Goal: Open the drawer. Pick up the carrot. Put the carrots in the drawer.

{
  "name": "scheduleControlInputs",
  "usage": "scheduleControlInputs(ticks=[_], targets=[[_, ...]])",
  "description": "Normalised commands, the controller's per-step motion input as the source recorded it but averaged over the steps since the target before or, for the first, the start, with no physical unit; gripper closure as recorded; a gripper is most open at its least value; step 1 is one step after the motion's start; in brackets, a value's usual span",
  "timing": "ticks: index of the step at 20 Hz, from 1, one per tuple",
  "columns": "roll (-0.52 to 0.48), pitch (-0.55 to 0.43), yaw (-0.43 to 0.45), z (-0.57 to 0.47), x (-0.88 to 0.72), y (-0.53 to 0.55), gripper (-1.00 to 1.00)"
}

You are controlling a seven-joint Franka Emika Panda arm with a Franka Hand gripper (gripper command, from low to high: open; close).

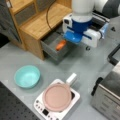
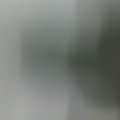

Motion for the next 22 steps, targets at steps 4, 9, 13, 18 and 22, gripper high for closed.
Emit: scheduleControlInputs(ticks=[4,9,13,18,22], targets=[[-0.131,-0.034,0.043,-0.06,-0.01,-0.19,-1.00],[-0.131,-0.023,0.057,-0.06,-0.02,-0.18,-1.00],[-0.127,-0.020,0.070,-0.04,-0.03,-0.18,-1.00],[-0.126,-0.002,0.066,0.03,-0.05,-0.24,-1.00],[-0.121,0.011,0.062,0.05,-0.05,-0.28,-1.00]])
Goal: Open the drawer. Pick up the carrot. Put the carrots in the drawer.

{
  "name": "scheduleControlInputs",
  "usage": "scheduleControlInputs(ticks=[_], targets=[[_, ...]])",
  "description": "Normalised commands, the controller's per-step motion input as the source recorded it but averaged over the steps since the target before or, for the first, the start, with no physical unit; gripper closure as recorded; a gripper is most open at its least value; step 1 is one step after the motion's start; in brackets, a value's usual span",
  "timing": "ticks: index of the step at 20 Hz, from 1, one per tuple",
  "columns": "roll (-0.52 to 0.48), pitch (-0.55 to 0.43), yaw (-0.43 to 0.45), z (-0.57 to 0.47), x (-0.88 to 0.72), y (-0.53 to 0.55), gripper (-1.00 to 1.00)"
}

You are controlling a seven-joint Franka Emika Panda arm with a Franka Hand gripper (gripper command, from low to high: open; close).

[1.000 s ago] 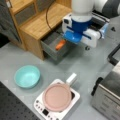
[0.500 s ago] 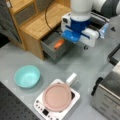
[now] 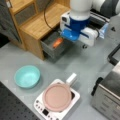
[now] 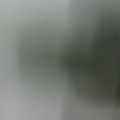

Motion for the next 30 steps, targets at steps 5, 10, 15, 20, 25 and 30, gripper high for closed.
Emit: scheduleControlInputs(ticks=[5,10,15,20,25,30], targets=[[-0.104,0.027,0.092,0.06,-0.06,-0.26,-1.00],[-0.090,0.038,0.130,0.05,-0.05,-0.23,-1.00],[-0.083,0.045,0.163,0.03,-0.04,-0.18,-1.00],[-0.078,0.058,0.170,0.07,-0.04,-0.19,-1.00],[-0.070,0.071,0.168,0.07,-0.03,-0.19,-1.00],[-0.062,0.083,0.166,0.06,0.01,-0.17,-1.00]])
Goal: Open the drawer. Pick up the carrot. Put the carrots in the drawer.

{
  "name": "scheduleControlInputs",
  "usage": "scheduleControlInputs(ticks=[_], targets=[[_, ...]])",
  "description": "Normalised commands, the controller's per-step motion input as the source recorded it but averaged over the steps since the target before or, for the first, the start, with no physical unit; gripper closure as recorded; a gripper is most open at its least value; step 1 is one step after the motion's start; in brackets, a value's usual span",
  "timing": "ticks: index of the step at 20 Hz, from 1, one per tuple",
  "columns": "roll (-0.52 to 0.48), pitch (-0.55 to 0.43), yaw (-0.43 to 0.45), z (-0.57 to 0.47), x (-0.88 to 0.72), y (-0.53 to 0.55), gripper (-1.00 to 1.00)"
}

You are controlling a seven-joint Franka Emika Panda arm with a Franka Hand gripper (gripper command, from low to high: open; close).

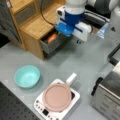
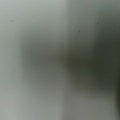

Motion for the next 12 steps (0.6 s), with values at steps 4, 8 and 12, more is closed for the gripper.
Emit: scheduleControlInputs(ticks=[4,8,12], targets=[[-0.058,0.081,0.176,0.06,0.04,-0.18,-1.00],[-0.062,0.083,0.179,0.07,0.06,-0.22,-1.00],[-0.064,0.081,0.178,0.07,0.09,-0.26,-1.00]])
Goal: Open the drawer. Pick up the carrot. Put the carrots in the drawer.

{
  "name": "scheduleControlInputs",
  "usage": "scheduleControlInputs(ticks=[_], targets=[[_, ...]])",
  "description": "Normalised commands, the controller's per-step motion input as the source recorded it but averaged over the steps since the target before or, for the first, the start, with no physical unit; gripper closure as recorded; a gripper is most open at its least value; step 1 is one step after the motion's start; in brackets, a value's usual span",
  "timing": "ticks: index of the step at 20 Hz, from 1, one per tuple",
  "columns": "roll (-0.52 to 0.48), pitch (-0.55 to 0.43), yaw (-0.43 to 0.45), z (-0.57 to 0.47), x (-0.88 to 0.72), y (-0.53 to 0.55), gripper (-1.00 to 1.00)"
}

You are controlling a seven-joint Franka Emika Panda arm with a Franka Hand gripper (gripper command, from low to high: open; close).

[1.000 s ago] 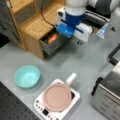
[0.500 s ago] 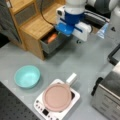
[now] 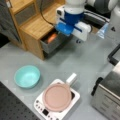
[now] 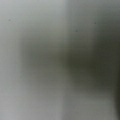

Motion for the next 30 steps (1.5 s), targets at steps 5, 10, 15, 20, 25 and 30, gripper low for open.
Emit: scheduleControlInputs(ticks=[5,10,15,20,25,30], targets=[[-0.062,0.086,0.168,0.09,0.14,-0.24,-1.00],[-0.037,0.119,0.146,0.24,0.22,-0.05,-1.00],[-0.004,0.156,0.073,0.43,0.29,0.21,-1.00],[0.095,0.111,-0.042,0.18,0.26,0.21,-1.00],[0.205,0.097,-0.075,0.18,0.34,0.22,-1.00],[0.211,0.132,-0.086,0.25,0.37,0.20,-1.00]])
